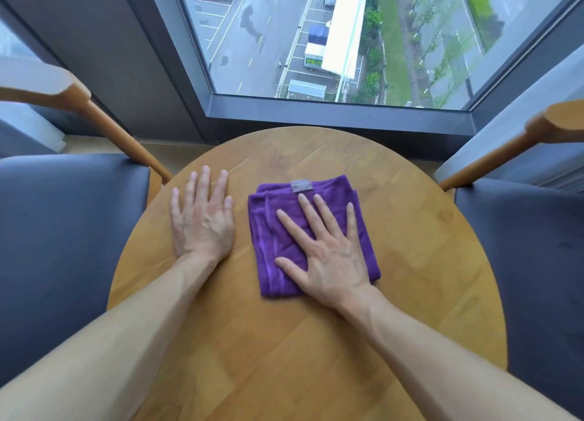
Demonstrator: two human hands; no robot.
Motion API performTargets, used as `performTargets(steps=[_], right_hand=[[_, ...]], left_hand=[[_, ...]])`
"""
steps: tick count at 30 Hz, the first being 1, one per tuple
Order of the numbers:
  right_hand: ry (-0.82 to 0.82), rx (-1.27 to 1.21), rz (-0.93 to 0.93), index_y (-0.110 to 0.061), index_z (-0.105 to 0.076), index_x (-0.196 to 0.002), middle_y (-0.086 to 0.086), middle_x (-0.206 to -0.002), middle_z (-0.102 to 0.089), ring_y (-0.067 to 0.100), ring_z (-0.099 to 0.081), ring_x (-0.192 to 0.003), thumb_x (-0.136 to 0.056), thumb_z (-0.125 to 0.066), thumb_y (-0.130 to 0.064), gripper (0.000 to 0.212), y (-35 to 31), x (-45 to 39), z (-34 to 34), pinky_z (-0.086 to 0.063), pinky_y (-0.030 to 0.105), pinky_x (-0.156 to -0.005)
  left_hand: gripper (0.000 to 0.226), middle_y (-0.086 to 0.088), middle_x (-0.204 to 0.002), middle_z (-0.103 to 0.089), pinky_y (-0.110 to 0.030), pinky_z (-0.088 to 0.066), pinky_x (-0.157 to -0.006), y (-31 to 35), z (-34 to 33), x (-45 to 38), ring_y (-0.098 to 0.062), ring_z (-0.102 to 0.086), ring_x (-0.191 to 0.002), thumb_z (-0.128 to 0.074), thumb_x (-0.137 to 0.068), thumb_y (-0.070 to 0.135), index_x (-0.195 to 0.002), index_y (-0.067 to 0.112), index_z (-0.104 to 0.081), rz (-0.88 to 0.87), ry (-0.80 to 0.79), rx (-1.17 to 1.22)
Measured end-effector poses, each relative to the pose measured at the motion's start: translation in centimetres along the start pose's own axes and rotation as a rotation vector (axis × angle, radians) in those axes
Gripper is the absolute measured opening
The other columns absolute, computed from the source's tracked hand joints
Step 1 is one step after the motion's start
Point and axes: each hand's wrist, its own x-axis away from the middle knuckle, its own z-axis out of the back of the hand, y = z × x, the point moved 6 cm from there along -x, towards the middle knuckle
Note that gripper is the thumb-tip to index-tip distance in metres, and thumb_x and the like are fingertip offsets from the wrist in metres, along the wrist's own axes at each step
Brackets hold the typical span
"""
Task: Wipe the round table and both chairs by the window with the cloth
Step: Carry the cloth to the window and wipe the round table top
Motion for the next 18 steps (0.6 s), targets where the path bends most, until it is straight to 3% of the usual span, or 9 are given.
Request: performTargets(steps=[3,10,18], right_hand=[[-0.024,0.034,-0.032,-0.048,-0.007,-0.152,-0.004,-0.165,-0.003,0.018,0.001,-0.152,-0.087,-0.02,-0.077,0.073,3.4,0.2,0.4,-0.002,0.066,-0.115],[-0.051,0.035,-0.384,-0.052,0.004,-0.149,-0.006,-0.165,0.005,0.018,0.008,-0.152,-0.081,-0.003,-0.084,0.076,12.8,-0.7,0.5,0.004,0.067,-0.114],[-0.077,-0.019,-0.24,-0.05,0.007,-0.15,-0.004,-0.165,0.01,0.021,0.015,-0.151,-0.085,-0.013,-0.078,0.074,6.8,1.5,0.5,0.005,0.066,-0.114]], left_hand=[[0.055,0.001,-0.167,-0.013,-0.048,-0.003,-0.125,-0.1,-0.1,-0.2,-0.02,-0.008,-0.154,-0.017,-0.104,0.047,-0.157,0.035,-0.017,-0.008,-0.003,0.001],[0.057,0.001,-0.167,-0.012,-0.048,-0.001,-0.124,0.0,-0.2,-0.2,-0.021,-0.007,-0.154,-0.013,-0.101,0.05,-0.157,0.036,-0.014,-0.016,-0.006,0.004],[0.057,-0.001,-0.167,-0.013,-0.05,-0.003,-0.124,0.0,-0.3,-0.2,-0.022,-0.009,-0.154,-0.011,-0.102,0.049,-0.156,0.035,-0.015,-0.003,-0.004,-0.006]])
